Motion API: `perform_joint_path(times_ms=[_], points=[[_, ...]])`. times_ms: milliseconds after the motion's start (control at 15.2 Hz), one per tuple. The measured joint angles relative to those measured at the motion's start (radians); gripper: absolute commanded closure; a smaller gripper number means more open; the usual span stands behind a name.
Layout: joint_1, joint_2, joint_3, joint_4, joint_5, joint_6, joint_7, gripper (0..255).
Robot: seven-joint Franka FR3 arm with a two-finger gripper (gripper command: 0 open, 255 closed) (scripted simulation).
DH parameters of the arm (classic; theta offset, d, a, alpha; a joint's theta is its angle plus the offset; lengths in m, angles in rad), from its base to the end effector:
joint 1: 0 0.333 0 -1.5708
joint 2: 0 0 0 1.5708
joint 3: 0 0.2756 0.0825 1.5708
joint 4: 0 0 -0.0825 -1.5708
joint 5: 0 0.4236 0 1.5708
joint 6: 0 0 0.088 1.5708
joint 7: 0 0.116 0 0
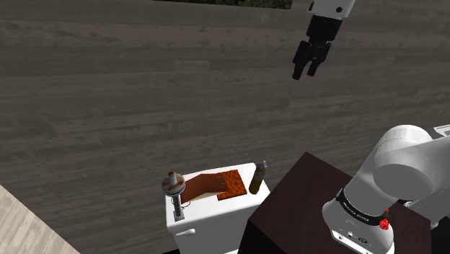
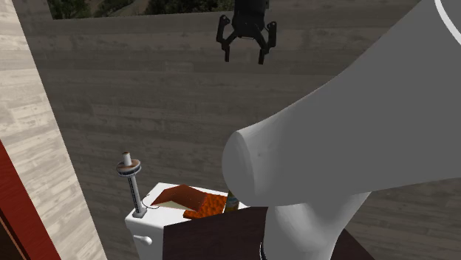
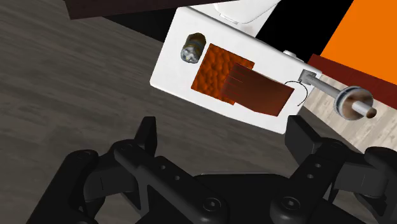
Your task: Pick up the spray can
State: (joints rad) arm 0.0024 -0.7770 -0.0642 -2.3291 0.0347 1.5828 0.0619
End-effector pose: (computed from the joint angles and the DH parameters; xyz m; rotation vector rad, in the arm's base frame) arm 0.3787 -0.0229 0.5641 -3.0570 0.1620 -0.0443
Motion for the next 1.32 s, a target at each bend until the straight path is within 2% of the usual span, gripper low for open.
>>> perform_joint_path(times_ms=[132, 396, 990, 1320], points=[[-0.002, -0.002, 0.003, -0.017, 0.001, 0.013, 0.007, 0], [-0.015, 0.006, 0.023, -0.124, 0.007, 0.121, 0.054, 0], [-0.042, 0.086, 0.069, -0.378, 0.025, 0.435, 0.171, 0], [-0.054, 0.216, 0.096, -0.465, 0.039, 0.639, 0.236, 0]])
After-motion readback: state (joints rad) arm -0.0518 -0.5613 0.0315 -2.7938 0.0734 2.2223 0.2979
